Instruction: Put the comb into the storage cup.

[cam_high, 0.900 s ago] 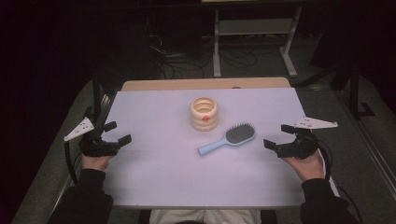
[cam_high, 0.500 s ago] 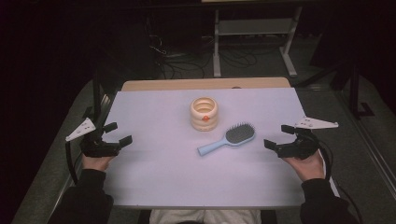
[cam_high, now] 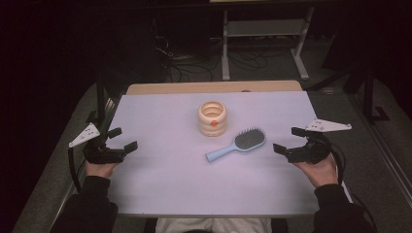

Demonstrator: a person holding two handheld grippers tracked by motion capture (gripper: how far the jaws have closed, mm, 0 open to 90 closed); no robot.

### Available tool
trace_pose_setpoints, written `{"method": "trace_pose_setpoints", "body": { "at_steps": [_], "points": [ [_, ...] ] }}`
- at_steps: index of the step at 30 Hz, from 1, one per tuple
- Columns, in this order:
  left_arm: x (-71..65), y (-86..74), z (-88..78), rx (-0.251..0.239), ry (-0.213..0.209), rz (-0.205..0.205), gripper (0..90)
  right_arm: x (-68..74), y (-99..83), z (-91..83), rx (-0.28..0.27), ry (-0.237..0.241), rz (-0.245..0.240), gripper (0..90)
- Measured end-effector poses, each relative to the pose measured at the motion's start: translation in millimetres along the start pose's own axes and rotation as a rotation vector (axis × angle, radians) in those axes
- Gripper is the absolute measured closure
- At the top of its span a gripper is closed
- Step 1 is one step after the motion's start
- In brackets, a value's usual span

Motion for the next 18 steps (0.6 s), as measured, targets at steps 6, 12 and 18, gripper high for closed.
{"method": "trace_pose_setpoints", "body": {
  "at_steps": [6,12,18],
  "points": [
    [-1.0,-1.3,1.3,0.013,-0.008,-0.009,0.0,2.5,1.0,5.9,0.033,0.015,-0.015,0.0],
    [-0.5,-0.8,0.7,0.006,-0.005,-0.009,0.0,4.4,5.8,9.8,0.043,0.025,-0.021,0.0],
    [-0.5,-0.4,0.3,0.003,-0.003,-0.008,0.0,9.1,13.3,15.0,0.049,0.046,-0.030,0.0]
  ]
}}
Point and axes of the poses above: each handheld gripper's, and its own axes: z roughly forward along the jaws, y roughly out of its top, x roughly to its left, the point moved 7 cm from there along z, roughly forward along the jaws, and after that the axes turned 9 degrees about -x, right-handed, at the moved point
